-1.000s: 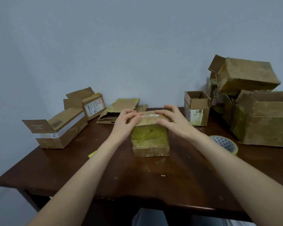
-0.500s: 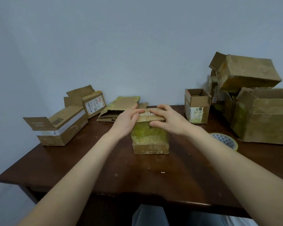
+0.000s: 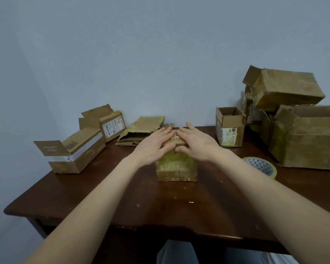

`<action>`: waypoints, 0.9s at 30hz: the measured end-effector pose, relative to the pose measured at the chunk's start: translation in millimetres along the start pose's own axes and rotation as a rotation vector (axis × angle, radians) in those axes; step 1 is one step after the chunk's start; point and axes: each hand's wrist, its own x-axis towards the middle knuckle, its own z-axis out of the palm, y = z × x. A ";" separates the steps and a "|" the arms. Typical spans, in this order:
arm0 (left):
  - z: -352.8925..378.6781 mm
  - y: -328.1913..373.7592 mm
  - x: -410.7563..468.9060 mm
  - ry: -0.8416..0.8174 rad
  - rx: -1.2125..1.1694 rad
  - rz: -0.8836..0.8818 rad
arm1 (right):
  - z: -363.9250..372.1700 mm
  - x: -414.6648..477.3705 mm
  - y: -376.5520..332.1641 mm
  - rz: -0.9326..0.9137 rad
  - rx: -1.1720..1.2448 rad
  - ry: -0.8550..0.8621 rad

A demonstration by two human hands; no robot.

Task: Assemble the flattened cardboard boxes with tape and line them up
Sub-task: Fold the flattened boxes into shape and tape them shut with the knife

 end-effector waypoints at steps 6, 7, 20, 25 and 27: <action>-4.1 18.8 1.1 -0.003 0.384 -0.031 | -3.0 -2.7 -3.0 0.042 0.025 -0.042; -1.5 25.3 1.2 0.023 0.385 -0.048 | -2.1 -3.0 -2.7 0.049 0.036 -0.037; 1.0 53.6 -4.0 0.151 0.152 -0.165 | -16.1 -92.2 72.7 0.587 0.148 -0.061; 3.8 61.8 -2.2 0.237 0.124 -0.217 | 1.7 -114.1 78.3 0.679 0.015 -0.301; 3.3 55.4 -2.7 0.211 0.097 -0.201 | 5.3 -114.4 78.2 0.631 0.016 -0.341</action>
